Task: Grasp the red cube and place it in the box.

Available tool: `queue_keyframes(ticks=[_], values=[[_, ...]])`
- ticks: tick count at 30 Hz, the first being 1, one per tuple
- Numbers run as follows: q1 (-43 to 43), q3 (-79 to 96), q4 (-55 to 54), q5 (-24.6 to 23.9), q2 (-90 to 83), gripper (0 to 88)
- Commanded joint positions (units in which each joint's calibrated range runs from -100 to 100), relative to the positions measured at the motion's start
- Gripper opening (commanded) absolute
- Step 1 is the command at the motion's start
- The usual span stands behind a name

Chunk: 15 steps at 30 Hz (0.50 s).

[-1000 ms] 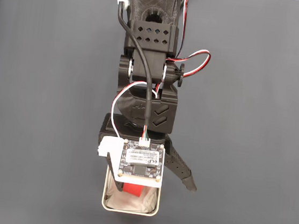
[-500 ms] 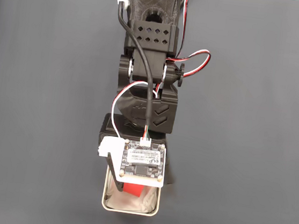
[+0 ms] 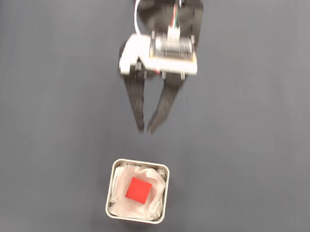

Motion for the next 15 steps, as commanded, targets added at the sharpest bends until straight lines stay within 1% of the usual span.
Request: queue_keyframes(ticks=[1, 4, 6, 10, 15], values=[[-0.6, 16.3, -1.5, 0.2, -16.3, 0.0], [-0.7, 30.1, -0.8, 0.4, -27.8, 0.0], [-0.7, 38.1, 1.8, 0.4, -35.5, 0.0], [0.0, 49.6, 10.6, 0.7, -46.6, 0.0], [0.5, 56.5, 22.9, 0.9, -52.8, 0.0]])
